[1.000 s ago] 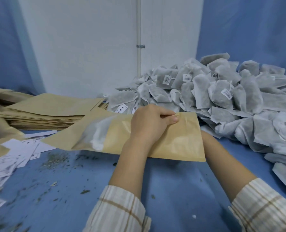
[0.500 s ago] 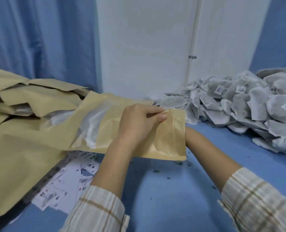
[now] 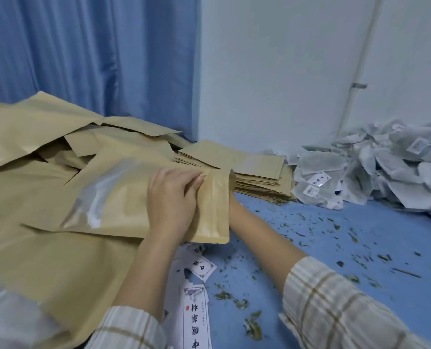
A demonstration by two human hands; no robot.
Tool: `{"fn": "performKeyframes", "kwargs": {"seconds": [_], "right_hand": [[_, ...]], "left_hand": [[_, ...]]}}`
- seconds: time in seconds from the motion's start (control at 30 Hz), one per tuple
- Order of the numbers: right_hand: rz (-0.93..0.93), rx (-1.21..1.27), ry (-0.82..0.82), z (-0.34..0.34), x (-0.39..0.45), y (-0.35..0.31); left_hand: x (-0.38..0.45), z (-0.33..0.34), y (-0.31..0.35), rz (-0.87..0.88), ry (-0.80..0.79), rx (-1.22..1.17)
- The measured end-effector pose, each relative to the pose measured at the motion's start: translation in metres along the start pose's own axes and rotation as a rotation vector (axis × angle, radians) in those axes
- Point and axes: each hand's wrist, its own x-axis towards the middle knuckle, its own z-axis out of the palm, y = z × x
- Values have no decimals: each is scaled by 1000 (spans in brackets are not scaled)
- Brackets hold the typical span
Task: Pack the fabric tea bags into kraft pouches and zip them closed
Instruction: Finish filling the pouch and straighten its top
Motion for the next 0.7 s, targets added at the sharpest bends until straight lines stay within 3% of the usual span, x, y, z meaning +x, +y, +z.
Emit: {"fn": "performKeyframes", "kwargs": {"seconds": [0.07, 0.17, 0.23, 0.27, 0.37, 0.43, 0.57, 0.7], "right_hand": [[-63, -209, 110, -6, 6, 21], [-158, -124, 402, -23, 16, 46], [-149, -150, 501, -39, 17, 65], [-81, -263, 471, -45, 19, 74], [90, -718, 121, -51, 29, 103], [110, -862, 44, -47, 32, 110], [25, -791, 189, -47, 34, 112], [13, -412, 270, -57, 28, 109]], "left_hand": [[0, 0, -8, -4, -10, 26], [-1, -1, -19, -16, -15, 47], [-1, -1, -22, -19, -17, 54], [-1, 0, -23, -16, -18, 59], [-1, 3, -23, -9, -19, 64], [-2, 4, -23, -6, -13, 68], [-3, 5, -23, 9, -2, 65], [-3, 6, -24, 15, 0, 75]]}}
